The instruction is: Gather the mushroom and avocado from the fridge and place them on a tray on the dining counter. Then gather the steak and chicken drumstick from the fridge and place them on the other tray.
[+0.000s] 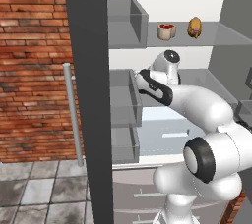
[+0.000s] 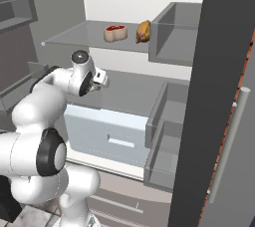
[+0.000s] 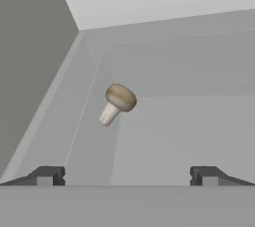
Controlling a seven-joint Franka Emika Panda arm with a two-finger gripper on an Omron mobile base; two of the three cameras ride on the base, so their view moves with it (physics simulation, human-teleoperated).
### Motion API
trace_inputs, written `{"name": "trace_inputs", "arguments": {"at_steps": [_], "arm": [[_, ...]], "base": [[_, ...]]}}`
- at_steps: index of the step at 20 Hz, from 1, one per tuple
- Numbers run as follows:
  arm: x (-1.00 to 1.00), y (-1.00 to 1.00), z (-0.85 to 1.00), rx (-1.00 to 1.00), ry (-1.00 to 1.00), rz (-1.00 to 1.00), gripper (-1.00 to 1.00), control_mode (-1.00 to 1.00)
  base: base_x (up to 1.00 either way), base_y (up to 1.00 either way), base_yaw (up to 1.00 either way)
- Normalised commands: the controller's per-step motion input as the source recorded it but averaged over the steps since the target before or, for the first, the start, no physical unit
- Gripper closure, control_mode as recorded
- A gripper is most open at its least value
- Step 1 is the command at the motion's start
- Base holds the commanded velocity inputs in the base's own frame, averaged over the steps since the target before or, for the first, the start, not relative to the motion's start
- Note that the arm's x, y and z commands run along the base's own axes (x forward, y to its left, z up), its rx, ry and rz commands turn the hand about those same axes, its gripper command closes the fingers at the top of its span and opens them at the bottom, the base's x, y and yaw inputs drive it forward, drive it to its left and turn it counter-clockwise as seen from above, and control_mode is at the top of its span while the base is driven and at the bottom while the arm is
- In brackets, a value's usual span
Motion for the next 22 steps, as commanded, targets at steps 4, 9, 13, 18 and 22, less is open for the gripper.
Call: {"name": "trace_inputs", "arguments": {"at_steps": [4,9,13,18,22], "arm": [[0.36,0.02,-0.26,0.0,0.0,0.0,-1.0,-1.0],[0.33,0.07,-0.21,0.0,0.0,0.0,-1.0,-1.0],[0.34,0.09,-0.17,0.0,0.01,0.0,-1.0,-1.0],[0.34,0.07,-0.17,0.0,0.01,0.0,-1.0,-1.0],[0.38,0.07,-0.15,0.0,0.0,0.0,-1.0,-1.0]], "base": [[0.0,0.0,0.0],[0.0,0.0,0.0],[0.0,0.0,0.0],[0.0,0.0,0.0],[0.0,0.0,0.0]]}}
